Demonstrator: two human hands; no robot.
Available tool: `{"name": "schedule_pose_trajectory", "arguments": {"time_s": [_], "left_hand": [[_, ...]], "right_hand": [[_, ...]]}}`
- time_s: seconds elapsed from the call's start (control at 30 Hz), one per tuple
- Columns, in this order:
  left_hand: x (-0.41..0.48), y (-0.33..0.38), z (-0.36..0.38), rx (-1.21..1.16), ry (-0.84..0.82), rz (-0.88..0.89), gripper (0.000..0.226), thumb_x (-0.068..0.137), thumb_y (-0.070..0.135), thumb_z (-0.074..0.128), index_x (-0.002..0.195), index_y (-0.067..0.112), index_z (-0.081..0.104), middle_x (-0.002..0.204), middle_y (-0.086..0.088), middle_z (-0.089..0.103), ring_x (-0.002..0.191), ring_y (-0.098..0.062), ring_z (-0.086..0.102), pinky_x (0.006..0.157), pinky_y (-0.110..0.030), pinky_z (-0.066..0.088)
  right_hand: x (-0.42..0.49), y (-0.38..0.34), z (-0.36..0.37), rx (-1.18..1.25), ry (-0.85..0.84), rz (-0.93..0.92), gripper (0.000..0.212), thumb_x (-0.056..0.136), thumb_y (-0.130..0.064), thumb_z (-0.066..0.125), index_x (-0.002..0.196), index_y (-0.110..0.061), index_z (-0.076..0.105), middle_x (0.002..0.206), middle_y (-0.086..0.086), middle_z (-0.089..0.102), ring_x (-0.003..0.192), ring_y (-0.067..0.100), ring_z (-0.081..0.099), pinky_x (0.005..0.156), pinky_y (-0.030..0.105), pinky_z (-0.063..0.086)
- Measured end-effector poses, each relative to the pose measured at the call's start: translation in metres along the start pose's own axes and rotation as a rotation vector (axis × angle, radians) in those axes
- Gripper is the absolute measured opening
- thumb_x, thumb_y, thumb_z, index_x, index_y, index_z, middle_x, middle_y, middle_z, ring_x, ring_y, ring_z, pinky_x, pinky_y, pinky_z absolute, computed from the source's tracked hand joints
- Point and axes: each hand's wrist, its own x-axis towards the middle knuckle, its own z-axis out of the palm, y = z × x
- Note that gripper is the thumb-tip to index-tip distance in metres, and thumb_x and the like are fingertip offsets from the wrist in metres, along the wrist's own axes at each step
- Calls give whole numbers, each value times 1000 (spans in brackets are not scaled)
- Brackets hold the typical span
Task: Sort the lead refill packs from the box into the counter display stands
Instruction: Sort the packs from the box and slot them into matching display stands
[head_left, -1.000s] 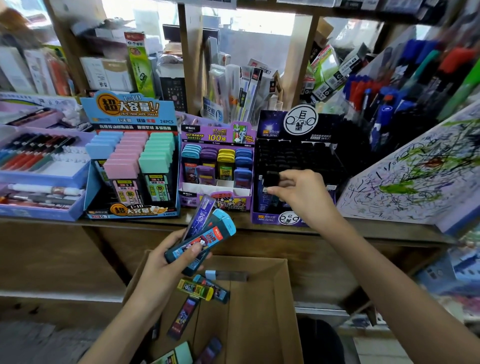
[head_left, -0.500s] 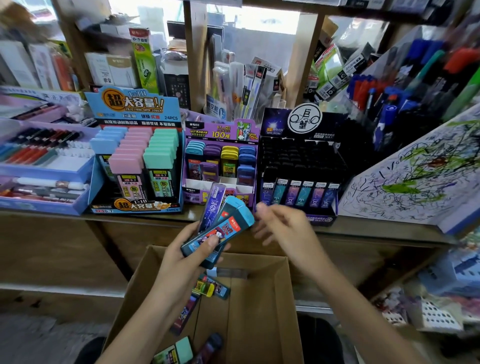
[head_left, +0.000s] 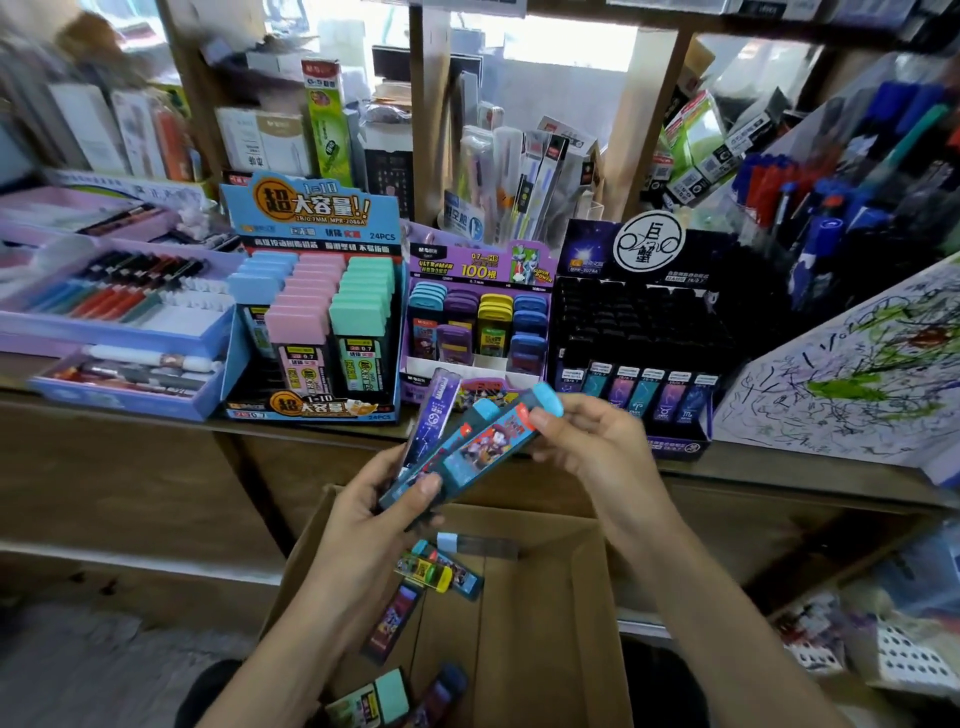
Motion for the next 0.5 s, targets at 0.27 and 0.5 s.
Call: {"name": "schedule_pose_trajectory", "arguments": {"time_s": [0.27,0.5], "left_hand": [[1,12,-37,-23,127,46,29,71,15,62,100,17,62,88,2,74,77,-13,71,58,-19,55],[-5,18,-53,-35,154,58,30,71,17,63,101,19,63,91,3,74,80,-13,71,58,-20,55]], "right_hand": [[55,-59,19,-188,86,-331,16,83,-10,69,84,-25,65,83,-5,70,78,7,68,60,19,54],[101,-57,74,-698,89,-572,15,84,-17,68,100,-16,68,86,-6,64,84,12,59,82,31,49]]}}
